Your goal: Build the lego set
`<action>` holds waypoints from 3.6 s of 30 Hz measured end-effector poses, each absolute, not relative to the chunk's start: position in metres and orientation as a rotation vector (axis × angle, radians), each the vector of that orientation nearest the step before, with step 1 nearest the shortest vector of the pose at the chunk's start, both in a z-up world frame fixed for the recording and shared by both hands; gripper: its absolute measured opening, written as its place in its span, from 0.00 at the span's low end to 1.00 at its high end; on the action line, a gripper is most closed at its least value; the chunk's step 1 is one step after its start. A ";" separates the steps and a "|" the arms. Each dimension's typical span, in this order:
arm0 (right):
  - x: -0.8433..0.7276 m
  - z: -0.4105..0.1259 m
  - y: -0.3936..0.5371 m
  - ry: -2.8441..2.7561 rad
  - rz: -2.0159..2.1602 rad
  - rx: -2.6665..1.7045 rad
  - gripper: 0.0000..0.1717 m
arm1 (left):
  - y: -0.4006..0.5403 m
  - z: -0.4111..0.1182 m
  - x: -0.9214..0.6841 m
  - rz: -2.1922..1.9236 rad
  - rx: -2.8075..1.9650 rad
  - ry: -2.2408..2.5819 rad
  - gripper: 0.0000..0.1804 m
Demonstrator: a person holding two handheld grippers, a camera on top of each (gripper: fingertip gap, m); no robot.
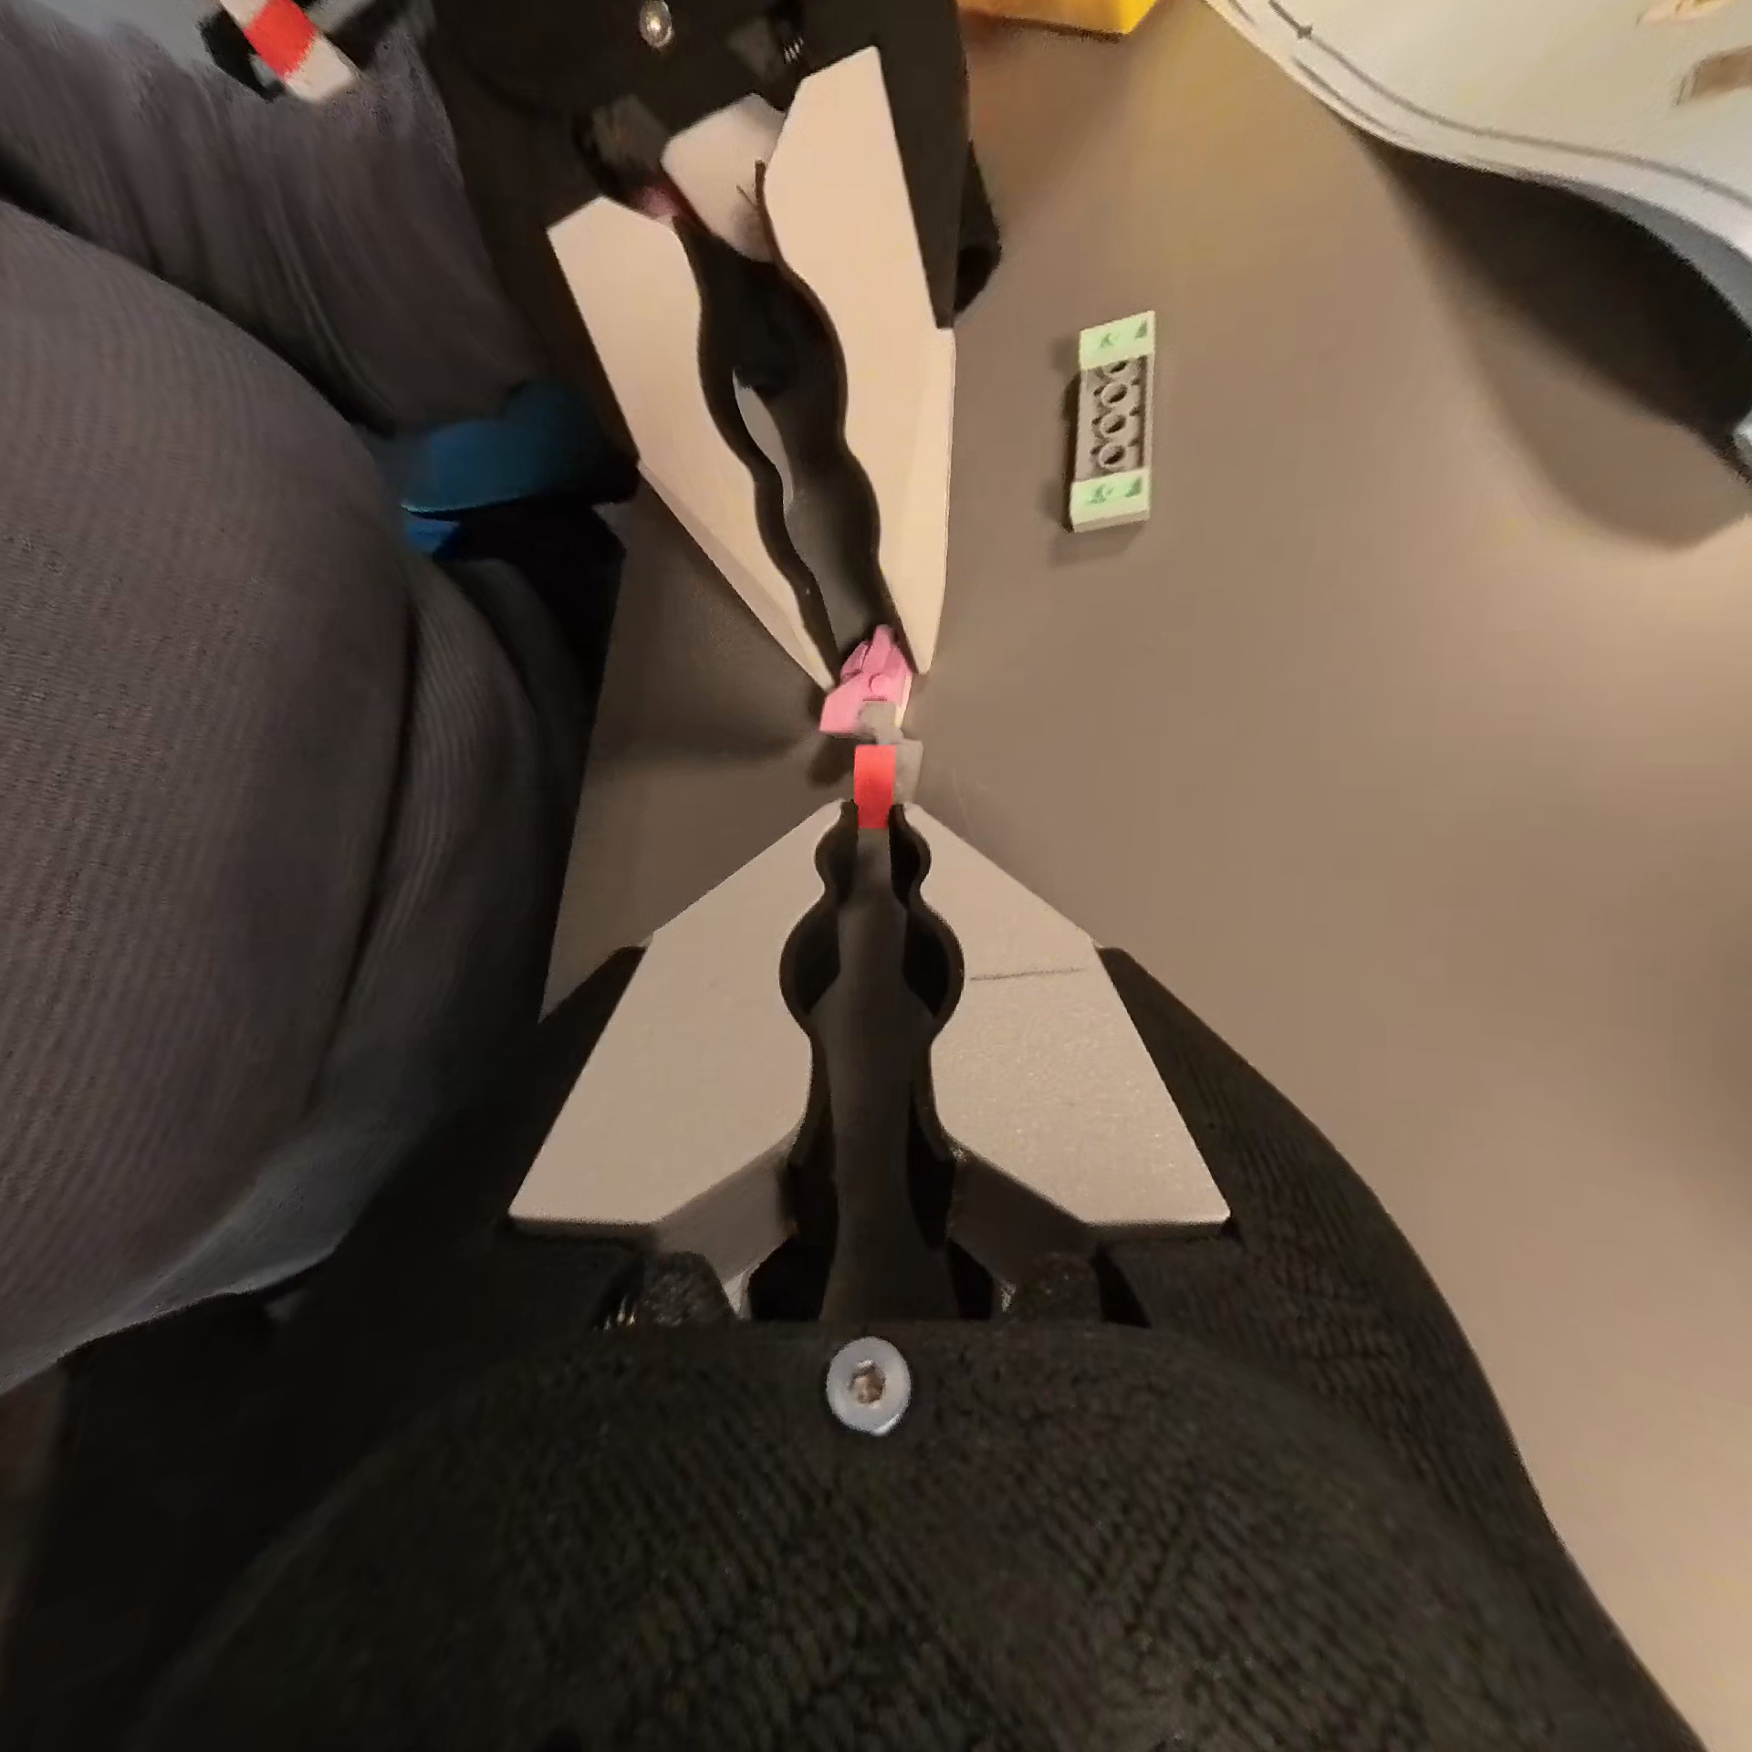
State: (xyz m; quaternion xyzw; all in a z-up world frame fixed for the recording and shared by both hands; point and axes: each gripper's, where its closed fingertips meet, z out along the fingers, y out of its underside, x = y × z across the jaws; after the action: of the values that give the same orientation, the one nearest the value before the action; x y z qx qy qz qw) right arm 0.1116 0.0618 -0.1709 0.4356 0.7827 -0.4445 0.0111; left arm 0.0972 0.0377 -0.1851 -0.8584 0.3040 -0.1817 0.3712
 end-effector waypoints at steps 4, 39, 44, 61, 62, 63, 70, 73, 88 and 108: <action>0.108 -0.170 0.052 2.610 -1.306 1.300 0.03 | 0.037 -0.185 0.101 -0.448 -2.212 0.731 0.09; 0.106 -0.174 0.042 2.725 -0.929 1.216 0.16 | 0.038 -0.186 0.102 -0.311 -2.201 0.696 0.09; 0.108 -0.171 0.048 2.959 -1.001 1.186 0.33 | 0.041 -0.185 0.097 -0.308 -2.210 0.643 0.09; 0.104 -0.123 0.032 4.127 -0.995 -0.011 0.17 | 0.028 -0.123 0.117 -0.740 -1.947 0.683 0.09; 0.104 -0.123 0.030 4.124 -1.014 -0.030 0.16 | 0.027 -0.122 0.119 -0.753 -1.941 0.683 0.09; 0.104 -0.122 0.029 4.120 -1.024 -0.045 0.15 | 0.027 -0.121 0.120 -0.755 -1.942 0.686 0.09; 0.105 -0.121 0.026 4.129 -1.030 -0.129 0.06 | 0.025 -0.122 0.122 -0.780 -1.950 0.686 0.08; 0.106 -0.123 0.028 4.123 -0.982 -0.132 0.05 | 0.025 -0.123 0.123 -0.780 -1.958 0.686 0.08; 0.099 -0.126 0.044 3.830 -1.295 0.475 0.05 | 0.038 -0.132 0.114 0.089 -1.777 0.961 0.15; 0.094 -0.110 0.038 3.866 -1.329 0.521 0.05 | 0.040 -0.111 0.104 0.119 -1.675 0.839 0.03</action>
State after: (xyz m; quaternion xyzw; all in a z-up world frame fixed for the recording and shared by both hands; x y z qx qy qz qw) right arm 0.0941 0.0378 -0.1100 0.1115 0.8278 -0.2846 -0.4705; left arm 0.1037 0.0399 -0.1110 -0.7197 0.3605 0.0510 0.5911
